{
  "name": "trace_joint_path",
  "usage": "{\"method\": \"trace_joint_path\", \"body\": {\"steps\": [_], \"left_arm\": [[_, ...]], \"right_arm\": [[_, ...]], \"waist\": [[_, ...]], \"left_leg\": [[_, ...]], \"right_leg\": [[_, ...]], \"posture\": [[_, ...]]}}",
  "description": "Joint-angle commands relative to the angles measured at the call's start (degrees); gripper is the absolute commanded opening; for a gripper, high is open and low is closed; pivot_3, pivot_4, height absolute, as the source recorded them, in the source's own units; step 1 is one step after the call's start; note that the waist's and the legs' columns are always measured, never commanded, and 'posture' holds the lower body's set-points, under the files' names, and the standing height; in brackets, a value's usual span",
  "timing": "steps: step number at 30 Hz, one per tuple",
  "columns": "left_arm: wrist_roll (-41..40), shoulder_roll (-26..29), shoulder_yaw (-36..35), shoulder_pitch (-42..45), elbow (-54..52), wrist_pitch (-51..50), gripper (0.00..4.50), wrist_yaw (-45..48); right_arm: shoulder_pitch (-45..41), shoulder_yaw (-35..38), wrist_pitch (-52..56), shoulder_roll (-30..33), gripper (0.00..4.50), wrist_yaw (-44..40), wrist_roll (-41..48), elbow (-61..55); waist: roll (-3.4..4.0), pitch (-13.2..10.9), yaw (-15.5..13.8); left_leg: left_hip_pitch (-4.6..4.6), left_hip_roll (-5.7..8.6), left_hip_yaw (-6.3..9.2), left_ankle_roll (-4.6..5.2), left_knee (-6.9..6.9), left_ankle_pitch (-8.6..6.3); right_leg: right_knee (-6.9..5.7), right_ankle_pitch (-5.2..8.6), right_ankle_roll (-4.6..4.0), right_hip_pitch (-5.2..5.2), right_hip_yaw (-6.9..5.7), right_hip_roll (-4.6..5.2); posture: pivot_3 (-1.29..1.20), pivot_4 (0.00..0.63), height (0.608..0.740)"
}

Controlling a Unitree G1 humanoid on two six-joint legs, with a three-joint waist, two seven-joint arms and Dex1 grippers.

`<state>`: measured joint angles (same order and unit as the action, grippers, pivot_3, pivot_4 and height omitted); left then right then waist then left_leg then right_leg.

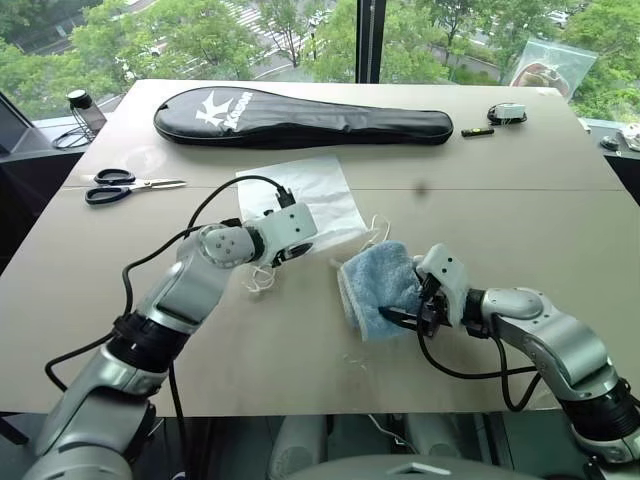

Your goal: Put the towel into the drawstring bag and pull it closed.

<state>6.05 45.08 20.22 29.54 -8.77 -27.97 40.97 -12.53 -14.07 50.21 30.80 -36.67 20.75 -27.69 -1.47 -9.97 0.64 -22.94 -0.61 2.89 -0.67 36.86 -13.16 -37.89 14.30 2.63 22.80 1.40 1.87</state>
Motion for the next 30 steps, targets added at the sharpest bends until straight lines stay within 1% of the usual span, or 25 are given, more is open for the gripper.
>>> {"method": "trace_joint_path", "body": {"steps": [1, 3, 4, 5, 6, 7, 8, 9, 10, 12, 13, 16, 17, 21, 24, 27, 30], "left_arm": [[1.4, 0.3, -3.0, 0.5, -2.9, 1.6, 2.64, -0.2], [1.6, -0.4, -3.2, 1.2, -1.8, 1.9, 2.64, -0.1], [1.4, -0.8, -3.3, 1.5, -1.3, 2.1, 2.12, 0.2], [0.9, -1.3, -3.5, 1.8, -1.0, 2.1, 1.74, 0.9], [0.0, -2.0, -3.8, 2.1, -0.8, 1.4, 1.45, 1.4], [-1.0, -2.7, -4.3, 2.3, -0.7, 0.0, 1.04, 1.8], [-3.1, -4.0, -5.3, 2.9, -0.5, -3.1, 0.51, 2.6], [-5.0, -5.2, -6.2, 3.5, -0.4, -5.8, 0.03, 3.3], [-8.3, -7.1, -8.1, 4.5, -0.5, -10.6, 0.0, 4.2], [-14.5, -10.1, -11.8, 6.7, -0.1, -19.6, 0.0, 5.7], [-16.5, -10.8, -12.9, 7.7, 0.3, -22.7, 0.0, 6.4], [-20.7, -12.5, -15.5, 9.9, 1.9, -28.7, 0.0, 6.7], [-21.7, -12.9, -16.0, 10.4, 2.3, -30.0, 0.0, 6.6], [-25.2, -14.6, -17.2, 10.6, 3.1, -33.9, 0.0, 5.8], [-28.9, -16.9, -18.3, 10.1, 2.9, -37.2, 0.0, 5.6], [-34.1, -21.2, -22.4, 10.0, 3.3, -43.1, 0.0, 4.4], [-36.9, -22.1, -22.9, 8.8, 1.2, -46.0, 0.0, 4.0]], "right_arm": [[1.1, -0.9, 0.2, 0.3, 4.5, -0.1, 0.0, -0.2], [0.9, -1.0, -0.1, 0.2, 4.5, 0.1, -0.2, 0.2], [0.9, -1.1, -0.2, 0.1, 4.5, 0.2, -0.3, 0.5], [0.8, -1.4, -0.3, 0.0, 4.5, 0.2, -0.5, 0.7], [0.7, -1.7, -0.5, -0.2, 4.24, 0.3, -0.8, 1.1], [0.5, -2.0, -0.8, -0.4, 3.94, 0.6, -1.2, 1.4], [0.4, -2.4, -1.0, -0.7, 3.6, 0.9, -1.5, 2.0], [0.3, -2.8, -1.4, -0.9, 3.03, 0.8, -1.8, 2.4], [0.3, -3.5, -2.6, -0.7, 2.72, 0.2, -2.3, 2.6], [0.8, -3.8, -5.7, -0.7, 1.8, -0.8, -2.9, 2.8], [1.1, -3.5, -8.1, -0.6, 1.22, -1.7, -2.9, 2.4], [1.1, -0.5, -11.6, -1.0, 0.07, -3.4, -0.7, -0.2], [0.7, 0.1, -12.8, -0.8, 0.01, -4.0, -0.4, -1.2], [-0.9, 0.7, -17.7, 0.1, 0.01, -7.4, 0.6, -4.9], [-3.1, 1.8, -20.0, -0.8, 0.01, -8.2, 1.7, -5.8], [-4.6, 3.8, -23.2, -4.3, 0.01, -7.8, 3.8, -3.5], [-6.4, 3.1, -25.7, -7.0, 0.01, -6.8, 1.5, 1.9]], "waist": [[0.0, 0.0, 0.0], [0.0, 0.0, 0.1], [0.0, 0.0, 0.1], [0.0, 0.0, 0.1], [0.0, 0.0, 0.1], [0.0, 0.0, 0.1], [0.0, 0.0, 0.1], [-0.01, 0.0, 0.2], [-0.01, 0.0, 0.2], [-0.01, 0.0, 0.3], [-0.01, 0.0, 0.4], [0.0, 0.0, 0.8], [0.0, 0.0, 1.0], [0.01, 0.0, 1.4], [0.0, 0.0, 1.4], [0.0, 0.0, 1.3], [0.0, 0.0, 1.4]], "left_leg": [[0.0, 0.0, 0.0, 0.0, 0.0, 0.0], [0.01, 0.0, -0.01, 0.0, 0.0, 0.0], [0.01, -0.01, 0.0, 0.0, 0.0, 0.0], [0.01, 0.0, 0.0, 0.0, 0.0, 0.0], [0.01, -0.01, 0.0, 0.0, 0.0, 0.0], [0.01, 0.0, -0.01, 0.0, 0.0, 0.0], [0.01, 0.0, -0.01, 0.0, 0.0, 0.0], [0.01, 0.0, -0.01, 0.0, 0.01, 0.0], [0.01, 0.0, -0.01, 0.0, 0.02, 0.0], [0.01, -0.01, 0.01, 0.0, 0.03, 0.0], [0.01, -0.02, 0.04, 0.0, 0.05, 0.0], [0.02, -0.02, 0.03, 0.0, 0.05, 0.0], [0.02, -0.02, 0.03, 0.0, 0.05, 0.0], [0.01, -0.01, 0.03, 0.0, 0.05, 0.0], [0.01, -0.02, 0.07, 0.0, 0.05, 0.0], [0.01, -0.01, 0.07, 0.0, 0.06, 0.0], [0.01, -0.01, 0.07, 0.0, 0.08, 0.0]], "right_leg": [[0.0, 0.0, 0.01, 0.0, 0.01, 0.0], [-0.01, 0.01, 0.01, 0.0, 0.01, 0.0], [-0.01, 0.01, 0.01, 0.0, 0.01, -0.01], [-0.01, 0.01, 0.01, 0.0, 0.0, -0.02], [-0.01, 0.01, 0.01, 0.0, 0.01, -0.02], [-0.01, 0.0, 0.01, 0.0, 0.01, -0.02], [-0.02, 0.0, 0.01, -0.01, 0.01, -0.01], [-0.02, 0.01, 0.02, -0.01, 0.0, -0.02], [-0.03, 0.01, 0.02, -0.01, 0.0, -0.03], [-0.05, 0.01, 0.03, -0.01, -0.01, -0.04], [-0.05, 0.02, 0.04, -0.01, -0.04, -0.06], [-0.06, 0.02, 0.04, -0.01, -0.02, -0.07], [-0.06, 0.02, 0.04, -0.01, -0.02, -0.08], [-0.07, 0.01, 0.04, -0.01, 0.0, -0.06], [-0.07, 0.01, 0.04, -0.01, -0.03, -0.06], [-0.07, 0.01, 0.04, -0.01, -0.02, -0.05], [-0.08, -0.05, -0.05, -0.01, -0.02, -0.04]], "posture": [[0.0, 0.15, 0.74], [0.0, 0.15, 0.74], [0.0, 0.15, 0.74], [0.0, 0.15, 0.74], [0.0, 0.15, 0.74], [0.0, 0.15, 0.74], [0.0, 0.15, 0.74], [0.0, 0.15, 0.74], [0.0, 0.15, 0.74], [0.0, 0.15, 0.74], [0.0, 0.15, 0.74], [0.0, 0.15, 0.74], [0.0, 0.15, 0.74], [0.0, 0.15, 0.74], [0.0, 0.15, 0.74], [0.0, 0.15, 0.74], [0.0, 0.15, 0.74]]}}
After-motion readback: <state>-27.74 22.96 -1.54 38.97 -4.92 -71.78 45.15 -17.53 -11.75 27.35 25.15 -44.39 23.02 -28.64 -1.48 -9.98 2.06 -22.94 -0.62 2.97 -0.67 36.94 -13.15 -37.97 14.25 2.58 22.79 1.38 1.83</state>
